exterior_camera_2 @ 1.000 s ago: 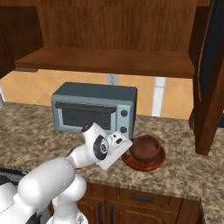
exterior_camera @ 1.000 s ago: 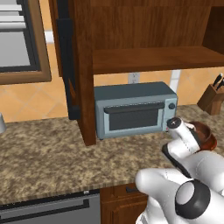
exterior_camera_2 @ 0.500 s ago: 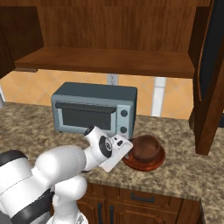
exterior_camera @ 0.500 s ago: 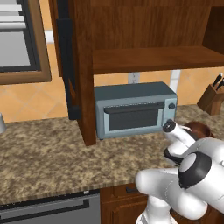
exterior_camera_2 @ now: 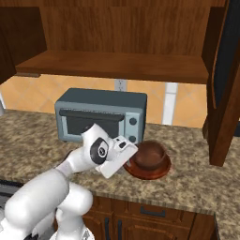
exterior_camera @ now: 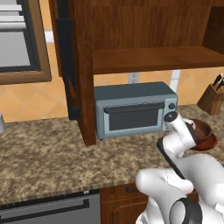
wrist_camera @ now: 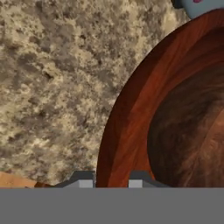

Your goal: Pick up the bowls on the counter and stack them on top of one another in the open cabinet. Place the smaller bowl on top of the larger bowl.

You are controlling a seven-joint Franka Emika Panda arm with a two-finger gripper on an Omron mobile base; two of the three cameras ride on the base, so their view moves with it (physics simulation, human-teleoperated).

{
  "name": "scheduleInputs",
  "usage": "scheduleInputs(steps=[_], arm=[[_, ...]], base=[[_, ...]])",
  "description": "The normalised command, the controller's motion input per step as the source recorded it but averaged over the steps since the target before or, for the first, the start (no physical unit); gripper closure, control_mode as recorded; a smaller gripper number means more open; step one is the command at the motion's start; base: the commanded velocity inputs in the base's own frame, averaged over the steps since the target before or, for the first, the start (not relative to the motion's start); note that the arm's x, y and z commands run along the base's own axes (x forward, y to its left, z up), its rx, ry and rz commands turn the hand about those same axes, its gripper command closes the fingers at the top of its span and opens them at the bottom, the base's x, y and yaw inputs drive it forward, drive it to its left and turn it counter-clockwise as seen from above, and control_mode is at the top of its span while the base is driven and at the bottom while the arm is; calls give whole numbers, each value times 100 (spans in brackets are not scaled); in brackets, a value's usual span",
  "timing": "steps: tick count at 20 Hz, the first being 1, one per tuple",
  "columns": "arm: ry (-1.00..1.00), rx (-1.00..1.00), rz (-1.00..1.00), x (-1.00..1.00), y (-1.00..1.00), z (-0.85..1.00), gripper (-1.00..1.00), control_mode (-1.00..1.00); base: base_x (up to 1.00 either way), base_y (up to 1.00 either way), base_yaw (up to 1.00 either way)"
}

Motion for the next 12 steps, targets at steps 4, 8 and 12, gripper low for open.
scheduleInputs(steps=[4, 8, 12], arm=[[-2, -5, 11, -84, 9, 100, 100, -100], [0, -5, 8, -72, 21, 100, 100, -100], [-2, -10, 5, -69, 49, 100, 100, -100]], base=[[0, 0, 0], [0, 0, 0], [0, 0, 0]])
